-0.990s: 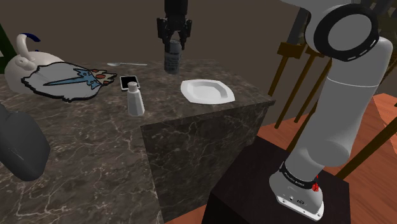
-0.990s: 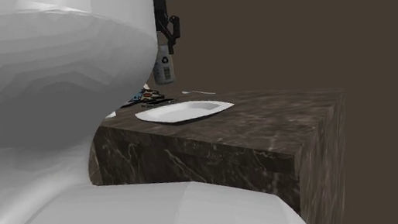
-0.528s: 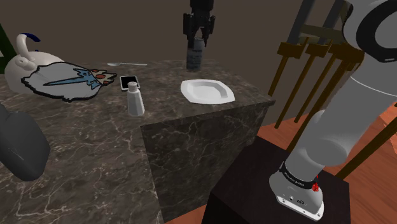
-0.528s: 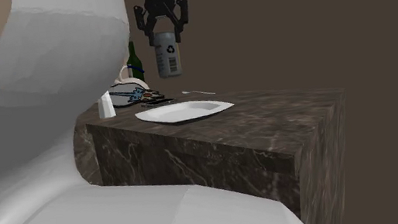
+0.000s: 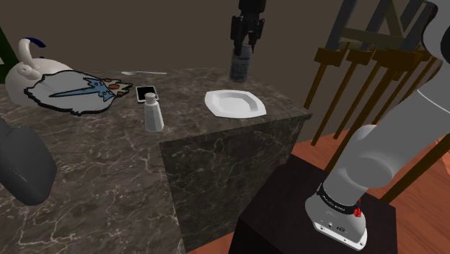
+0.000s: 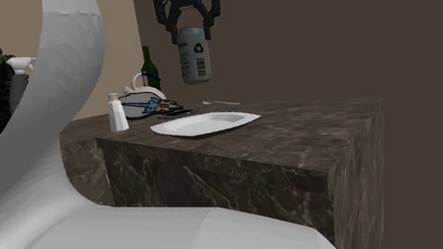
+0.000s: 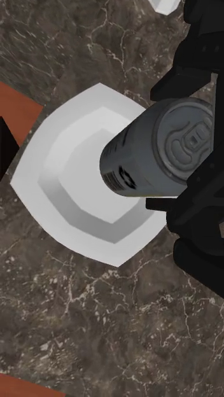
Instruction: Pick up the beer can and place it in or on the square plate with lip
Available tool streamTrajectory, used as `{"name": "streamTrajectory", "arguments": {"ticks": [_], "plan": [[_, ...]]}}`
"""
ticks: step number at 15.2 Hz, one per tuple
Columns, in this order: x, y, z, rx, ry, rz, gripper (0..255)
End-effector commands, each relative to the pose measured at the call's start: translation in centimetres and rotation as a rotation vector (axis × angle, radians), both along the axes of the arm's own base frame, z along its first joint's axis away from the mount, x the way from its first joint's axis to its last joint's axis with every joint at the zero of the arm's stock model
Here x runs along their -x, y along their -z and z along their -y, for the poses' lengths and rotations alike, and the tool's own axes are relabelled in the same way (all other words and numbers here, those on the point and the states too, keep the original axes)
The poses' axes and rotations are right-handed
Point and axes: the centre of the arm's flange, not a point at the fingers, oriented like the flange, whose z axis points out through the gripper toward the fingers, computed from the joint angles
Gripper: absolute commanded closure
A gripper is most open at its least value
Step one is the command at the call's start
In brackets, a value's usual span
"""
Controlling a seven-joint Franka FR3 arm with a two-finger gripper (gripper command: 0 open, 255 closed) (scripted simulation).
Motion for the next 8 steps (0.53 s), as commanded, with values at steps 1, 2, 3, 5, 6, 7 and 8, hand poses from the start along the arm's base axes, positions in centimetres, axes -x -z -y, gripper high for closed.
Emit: {"name": "streamTrajectory", "arguments": {"ticks": [1,2,3,5,6,7,8], "plan": [[0.1,0.9,0.1,0.000,0.000,0.000,255],[0.1,1.5,0.1,0.000,0.000,0.000,255],[0.1,2.0,0.1,0.000,0.000,0.000,255],[0.1,3.1,0.1,0.000,0.000,0.000,255],[0.1,3.6,0.1,0.000,0.000,0.000,255],[0.1,4.1,0.1,0.000,0.000,0.000,255],[0.1,4.6,0.1,0.000,0.000,0.000,255]]}}
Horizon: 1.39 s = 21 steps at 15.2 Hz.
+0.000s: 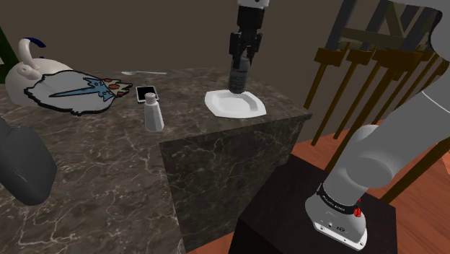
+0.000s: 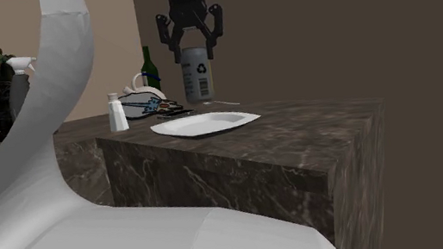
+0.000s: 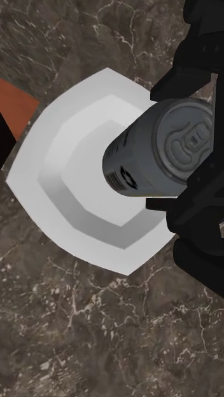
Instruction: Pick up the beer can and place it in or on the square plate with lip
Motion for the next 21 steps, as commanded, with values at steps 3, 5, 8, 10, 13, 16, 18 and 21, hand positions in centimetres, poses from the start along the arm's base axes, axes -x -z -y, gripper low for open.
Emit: {"name": "streamTrajectory", "arguments": {"ticks": [3,5,8,10,13,16,18,21], "plan": [[0.0,2.1,0.0,0.000,0.000,0.001,255],[0.0,3.2,0.0,0.000,0.000,0.001,255],[0.0,4.8,0.0,0.000,0.000,0.001,255],[0.0,5.4,0.0,0.000,0.000,0.001,255],[0.0,5.4,0.0,0.000,0.000,0.001,255],[0.0,5.4,0.0,0.000,0.000,0.001,255],[0.0,5.4,0.0,0.000,0.000,0.001,0],[0.0,5.4,0.0,0.000,0.000,0.001,0]]}}
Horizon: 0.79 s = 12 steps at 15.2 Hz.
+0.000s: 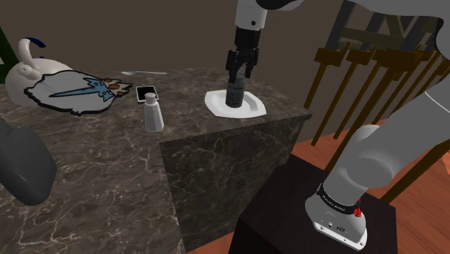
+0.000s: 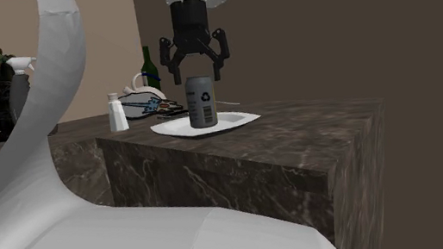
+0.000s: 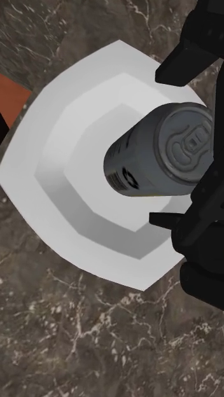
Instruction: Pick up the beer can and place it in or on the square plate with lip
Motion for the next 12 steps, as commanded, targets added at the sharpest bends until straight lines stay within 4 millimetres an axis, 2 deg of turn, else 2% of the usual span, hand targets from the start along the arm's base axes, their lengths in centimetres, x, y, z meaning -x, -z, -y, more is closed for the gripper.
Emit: {"name": "streamTrajectory", "arguments": {"ticks": [1,5,12], "plan": [[0.0,0.0,0.0,0.000,0.000,0.000,0],[0.0,-5.0,0.1,0.000,0.000,0.000,0],[0.0,-5.0,0.1,0.000,0.000,0.000,0]]}}
